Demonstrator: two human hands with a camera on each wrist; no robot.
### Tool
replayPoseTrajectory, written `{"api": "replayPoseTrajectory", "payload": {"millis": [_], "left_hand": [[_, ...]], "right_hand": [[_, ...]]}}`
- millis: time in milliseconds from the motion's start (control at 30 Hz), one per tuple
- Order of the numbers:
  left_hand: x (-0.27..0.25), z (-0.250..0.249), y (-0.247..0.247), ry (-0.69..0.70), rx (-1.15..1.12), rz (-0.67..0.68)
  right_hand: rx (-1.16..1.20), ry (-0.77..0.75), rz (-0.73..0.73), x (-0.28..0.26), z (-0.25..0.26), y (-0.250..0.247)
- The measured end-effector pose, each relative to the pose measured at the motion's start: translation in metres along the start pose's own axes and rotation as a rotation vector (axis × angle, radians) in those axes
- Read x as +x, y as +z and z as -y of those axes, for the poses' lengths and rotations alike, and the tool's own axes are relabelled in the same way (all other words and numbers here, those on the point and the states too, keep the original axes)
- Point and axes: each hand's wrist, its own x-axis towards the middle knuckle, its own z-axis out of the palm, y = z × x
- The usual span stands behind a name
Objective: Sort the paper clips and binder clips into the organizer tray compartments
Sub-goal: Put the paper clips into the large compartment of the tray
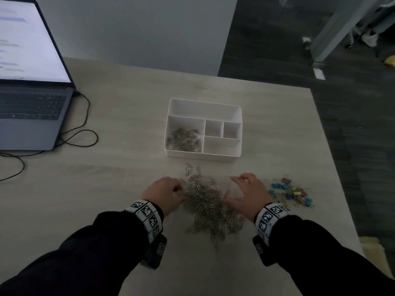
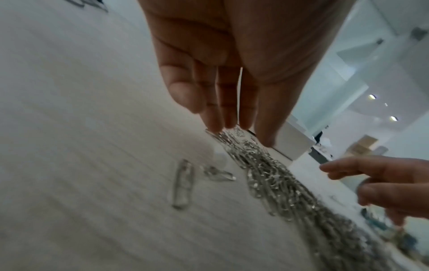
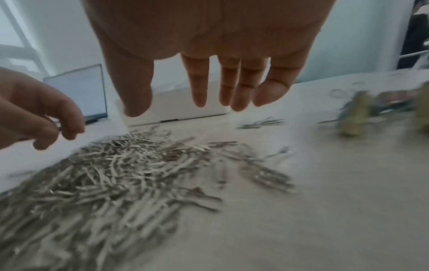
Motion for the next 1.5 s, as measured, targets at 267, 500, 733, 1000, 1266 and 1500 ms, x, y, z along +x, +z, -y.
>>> {"api": "replayPoseTrajectory", "payload": {"millis": [267,500,733,1000,1266,1500], "left_hand": [[0.003,0.004,0.000,0.015,0.296,0.136],[0.005,-0.027,0.026,0.075,0.271,0.127],[0.008,-0.034,0.033,0.128,0.254,0.133],[0.016,-0.024,0.018,0.109,0.073,0.125],[0.021,-0.007,-0.008,0.013,-0.276,0.025],[0.041,-0.003,-0.054,-0.038,-0.664,-0.155]], "right_hand": [[-0.019,0.061,0.153,-0.021,-0.008,0.020],[0.007,-0.058,0.144,-0.016,0.026,0.036],[0.019,-0.145,0.134,-0.004,0.045,0.038],[0.071,-0.183,0.164,0.017,0.051,0.028],[0.346,-0.153,0.044,0.031,0.067,0.007],[0.599,-0.124,-0.001,0.061,0.099,-0.030]]}}
